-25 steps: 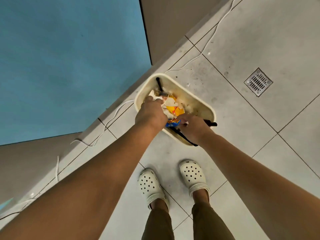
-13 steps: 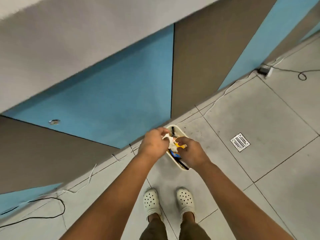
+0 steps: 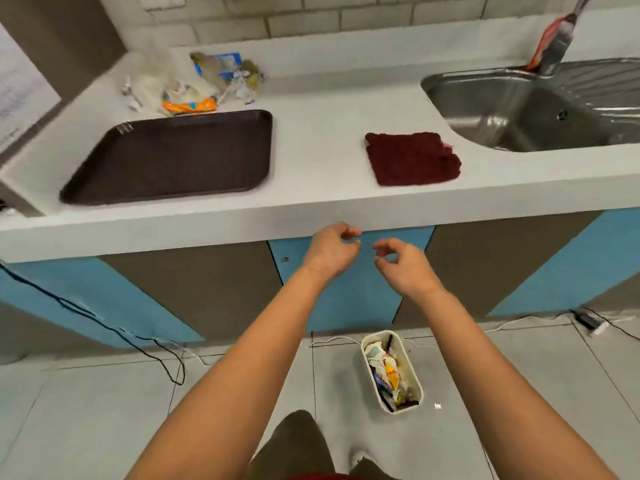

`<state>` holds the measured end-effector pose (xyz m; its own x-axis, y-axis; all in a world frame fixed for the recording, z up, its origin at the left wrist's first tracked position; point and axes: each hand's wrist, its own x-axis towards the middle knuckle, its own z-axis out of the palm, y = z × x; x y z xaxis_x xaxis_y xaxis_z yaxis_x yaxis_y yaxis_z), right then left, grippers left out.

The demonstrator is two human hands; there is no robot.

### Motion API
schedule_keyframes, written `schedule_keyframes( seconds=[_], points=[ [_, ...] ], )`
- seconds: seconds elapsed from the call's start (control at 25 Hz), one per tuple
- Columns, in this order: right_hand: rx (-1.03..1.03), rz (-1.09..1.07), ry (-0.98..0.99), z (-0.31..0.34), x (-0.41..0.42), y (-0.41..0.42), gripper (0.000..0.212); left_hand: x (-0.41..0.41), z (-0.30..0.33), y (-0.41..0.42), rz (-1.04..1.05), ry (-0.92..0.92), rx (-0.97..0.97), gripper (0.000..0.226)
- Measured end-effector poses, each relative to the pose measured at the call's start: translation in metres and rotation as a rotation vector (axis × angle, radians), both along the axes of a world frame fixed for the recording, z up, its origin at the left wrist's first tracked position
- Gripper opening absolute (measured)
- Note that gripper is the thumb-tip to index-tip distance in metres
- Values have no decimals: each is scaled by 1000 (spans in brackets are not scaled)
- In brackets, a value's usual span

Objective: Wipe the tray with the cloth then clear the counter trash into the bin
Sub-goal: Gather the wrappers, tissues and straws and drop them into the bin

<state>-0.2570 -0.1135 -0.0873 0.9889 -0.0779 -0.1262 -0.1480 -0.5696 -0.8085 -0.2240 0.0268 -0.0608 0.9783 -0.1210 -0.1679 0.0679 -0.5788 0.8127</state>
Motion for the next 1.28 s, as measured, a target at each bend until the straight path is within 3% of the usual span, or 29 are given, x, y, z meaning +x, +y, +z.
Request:
schedule_keyframes(
  seconds=[0.36, 0.8, 1.28],
  points=[
    [-43, 108, -128, 53, 87, 75, 20, 64, 53, 115, 211, -131, -44, 24],
    [-2, 33, -163, 63, 223, 216, 23, 196, 71, 298, 283, -134, 29, 20],
    [-92, 36, -187, 50, 348, 243, 22, 321, 56, 337, 273, -119, 95, 23]
  ],
)
